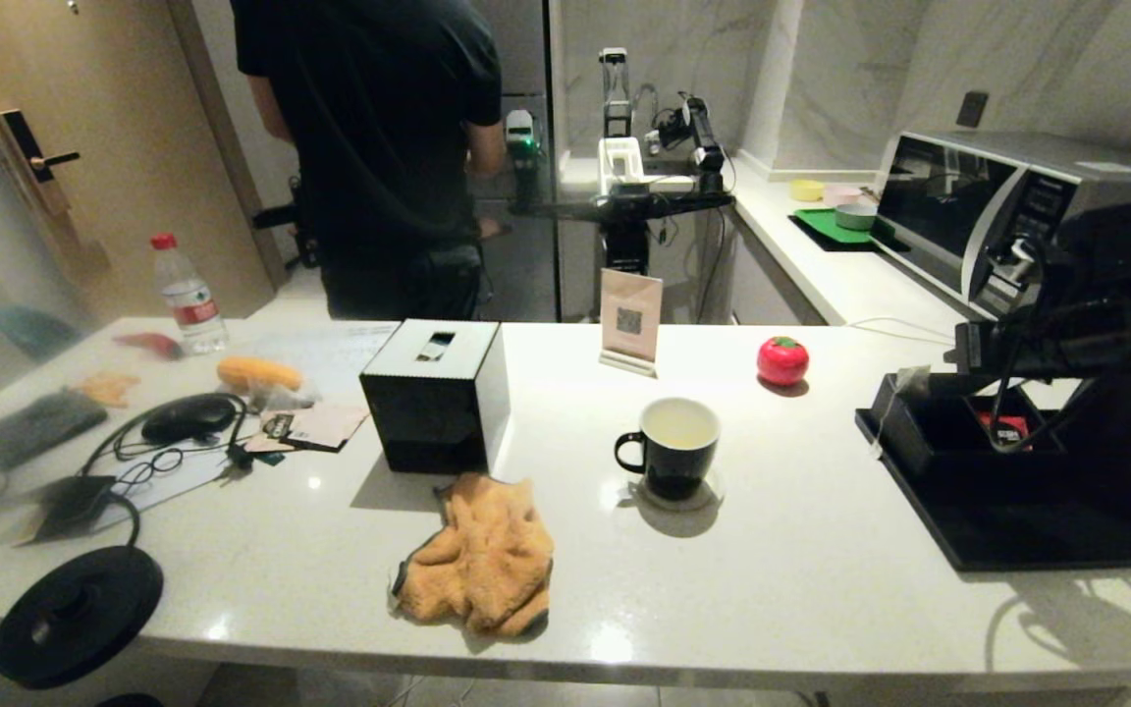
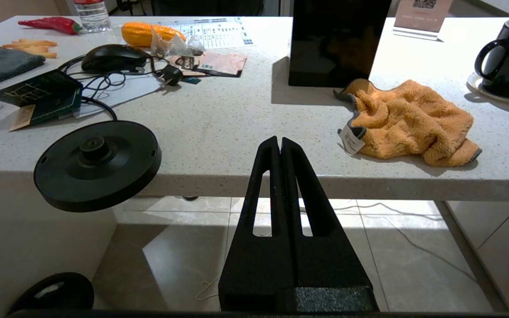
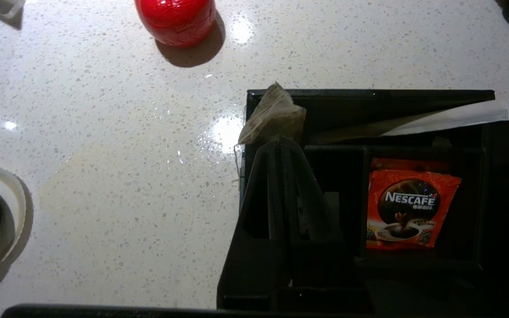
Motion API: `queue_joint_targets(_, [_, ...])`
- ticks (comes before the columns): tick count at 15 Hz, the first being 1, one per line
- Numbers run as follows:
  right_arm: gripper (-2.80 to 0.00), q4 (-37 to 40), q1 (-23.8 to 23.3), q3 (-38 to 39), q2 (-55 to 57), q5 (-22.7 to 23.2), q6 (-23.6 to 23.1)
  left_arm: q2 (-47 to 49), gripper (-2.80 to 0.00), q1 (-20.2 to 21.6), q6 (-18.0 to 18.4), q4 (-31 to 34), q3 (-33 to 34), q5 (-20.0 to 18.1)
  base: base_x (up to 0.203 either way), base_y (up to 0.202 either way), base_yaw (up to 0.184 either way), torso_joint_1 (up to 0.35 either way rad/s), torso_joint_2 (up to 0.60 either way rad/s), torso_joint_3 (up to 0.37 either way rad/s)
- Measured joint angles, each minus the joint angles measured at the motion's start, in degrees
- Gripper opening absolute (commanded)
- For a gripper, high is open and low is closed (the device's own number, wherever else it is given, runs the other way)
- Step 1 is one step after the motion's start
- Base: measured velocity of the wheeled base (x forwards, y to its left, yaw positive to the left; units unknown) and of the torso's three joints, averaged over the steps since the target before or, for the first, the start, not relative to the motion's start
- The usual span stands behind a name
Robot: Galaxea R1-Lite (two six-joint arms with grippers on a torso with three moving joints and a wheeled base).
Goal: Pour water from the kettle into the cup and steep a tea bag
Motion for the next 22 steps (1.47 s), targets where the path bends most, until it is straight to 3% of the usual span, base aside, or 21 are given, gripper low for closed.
queue_joint_targets(3, [-2.8,6.05,0.44,-6.61,2.79,-1.31,0.01,0.0,-2.8,0.0,0.0,0.0,0.0,0.04,0.0,0.0,0.0,0.0,0.0,0.0])
queue_joint_targets(4, [0.0,8.57,0.49,-8.92,3.68,-1.87,0.04,0.0,-2.8,0.0,0.02,0.02,0.0,0.02,0.0,0.0,0.0,0.0,0.0,0.0])
queue_joint_targets(7, [0.0,13.53,0.38,-13.37,5.9,-2.41,0.01,0.0,-2.8,0.0,-0.01,0.02,0.0,0.05,0.0,0.0,0.0,0.0,0.0,0.0])
queue_joint_targets(12, [0.0,12.92,0.28,-14.69,8.5,-6.76,-0.22,0.0,-2.8,0.0,0.05,0.01,0.0,0.0,0.0,0.0,0.0,0.0,0.0,0.0])
queue_joint_targets(16, [0.0,12.6,0.41,-14.92,9.65,-7.0,0.02,0.0,-2.8,0.0,0.02,0.02,0.0,0.02,0.0,0.0,0.0,0.0,0.0,0.0])
queue_joint_targets(22, [0.0,11.76,0.85,-14.97,10.5,-7.11,3.96,0.0,-2.8,0.0,0.02,0.02,0.0,0.01,0.0,0.0,0.0,0.0,0.0,0.0])
